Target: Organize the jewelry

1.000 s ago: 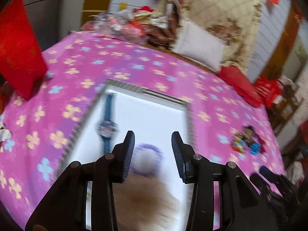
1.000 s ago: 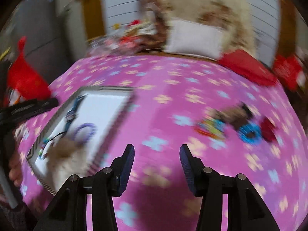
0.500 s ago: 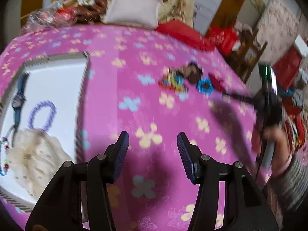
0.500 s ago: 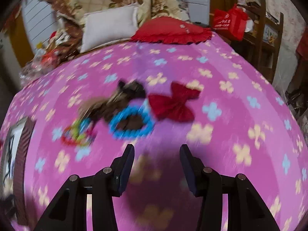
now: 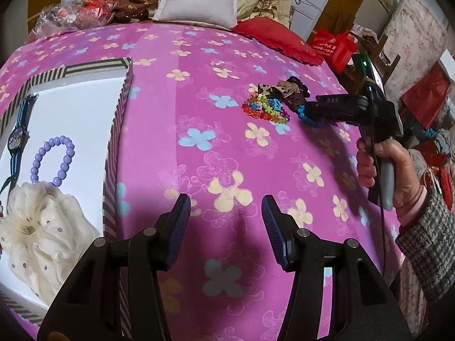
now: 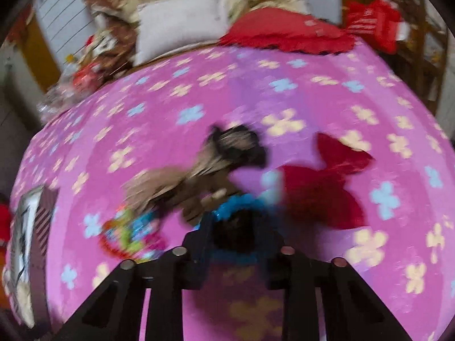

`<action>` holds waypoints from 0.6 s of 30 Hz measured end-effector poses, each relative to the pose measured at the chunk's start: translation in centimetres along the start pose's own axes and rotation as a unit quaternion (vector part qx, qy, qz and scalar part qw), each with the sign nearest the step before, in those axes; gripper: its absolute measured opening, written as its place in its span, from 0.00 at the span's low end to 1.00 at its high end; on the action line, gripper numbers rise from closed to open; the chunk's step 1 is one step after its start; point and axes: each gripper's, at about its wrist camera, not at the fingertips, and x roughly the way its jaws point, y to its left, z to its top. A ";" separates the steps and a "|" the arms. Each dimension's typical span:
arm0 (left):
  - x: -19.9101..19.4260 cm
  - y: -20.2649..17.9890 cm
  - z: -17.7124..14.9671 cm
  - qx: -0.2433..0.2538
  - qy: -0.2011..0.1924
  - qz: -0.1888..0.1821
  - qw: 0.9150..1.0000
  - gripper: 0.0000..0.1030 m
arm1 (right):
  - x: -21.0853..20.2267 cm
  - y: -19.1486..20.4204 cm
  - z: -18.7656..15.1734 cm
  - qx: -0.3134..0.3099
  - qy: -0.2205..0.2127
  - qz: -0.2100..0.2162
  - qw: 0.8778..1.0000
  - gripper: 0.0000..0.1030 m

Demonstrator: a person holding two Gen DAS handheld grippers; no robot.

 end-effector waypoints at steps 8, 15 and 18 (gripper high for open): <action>-0.2 0.2 -0.2 -0.003 -0.001 -0.001 1.000 0.50 | -3.5 3.9 -7.2 -0.070 0.091 0.151 0.982 0.24; -0.3 -0.3 -0.3 0.009 -0.004 0.001 1.000 0.50 | -7.5 -1.6 -8.3 -0.033 0.010 0.049 0.998 0.54; 0.0 -1.1 -0.4 0.017 0.000 0.006 1.000 0.50 | -7.5 -4.2 -7.4 -0.004 -0.006 0.024 1.000 0.54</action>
